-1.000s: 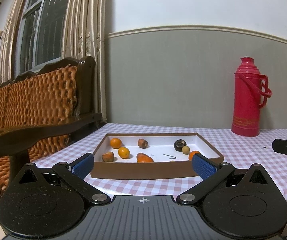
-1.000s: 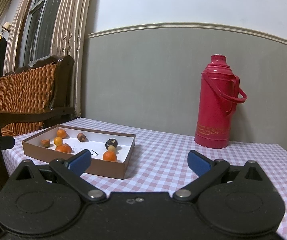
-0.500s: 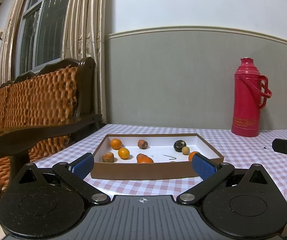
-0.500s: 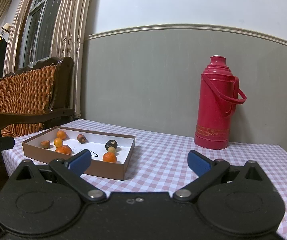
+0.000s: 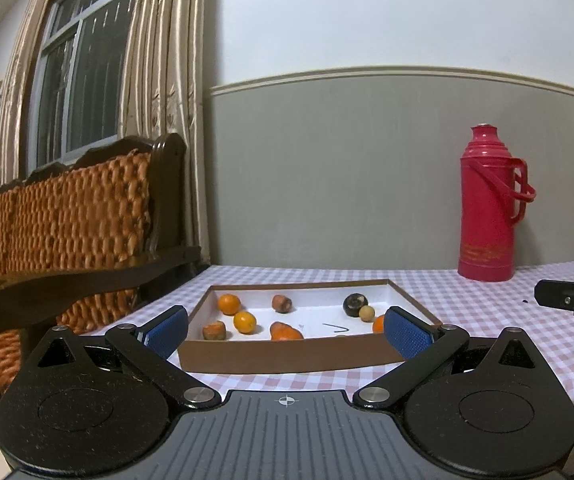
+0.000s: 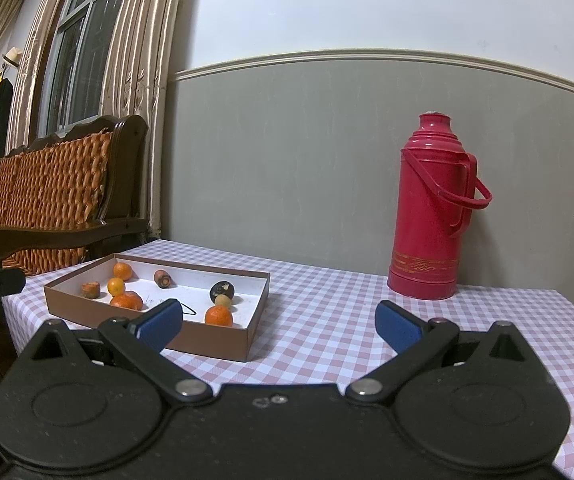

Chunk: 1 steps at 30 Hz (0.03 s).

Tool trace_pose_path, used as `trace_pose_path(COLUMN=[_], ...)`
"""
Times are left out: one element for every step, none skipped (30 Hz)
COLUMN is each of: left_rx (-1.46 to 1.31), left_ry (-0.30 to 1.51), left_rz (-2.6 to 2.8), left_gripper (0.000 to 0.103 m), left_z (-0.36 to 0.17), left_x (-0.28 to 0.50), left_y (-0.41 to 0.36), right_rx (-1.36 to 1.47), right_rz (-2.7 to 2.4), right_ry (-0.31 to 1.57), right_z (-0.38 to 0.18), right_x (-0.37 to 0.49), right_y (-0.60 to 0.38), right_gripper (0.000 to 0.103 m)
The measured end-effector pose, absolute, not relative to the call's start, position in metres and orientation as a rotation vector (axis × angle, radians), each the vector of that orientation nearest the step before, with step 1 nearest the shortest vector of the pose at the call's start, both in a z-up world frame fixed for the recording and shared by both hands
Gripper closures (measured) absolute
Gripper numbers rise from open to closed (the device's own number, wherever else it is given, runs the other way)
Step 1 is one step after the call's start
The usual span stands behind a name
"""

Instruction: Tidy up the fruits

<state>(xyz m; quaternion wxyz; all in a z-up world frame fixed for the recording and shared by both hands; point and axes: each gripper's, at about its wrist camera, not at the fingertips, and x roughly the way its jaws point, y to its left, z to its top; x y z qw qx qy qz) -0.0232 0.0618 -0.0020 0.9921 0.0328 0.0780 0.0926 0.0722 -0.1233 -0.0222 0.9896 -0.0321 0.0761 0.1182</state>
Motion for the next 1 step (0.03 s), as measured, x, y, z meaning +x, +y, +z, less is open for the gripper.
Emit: trace_pose_path(left_rx=[0.068], left_ry=[0.159], left_rz=[0.186], left_gripper=[0.0], left_z=[-0.0018], left_x=[-0.0226], left_y=[0.0617], right_rx=[-0.065], right_rz=[0.237], right_ry=[0.153], right_z=[-0.0222], right_x=[0.0723], right_y=[-0.1233], right_gripper=[0.006])
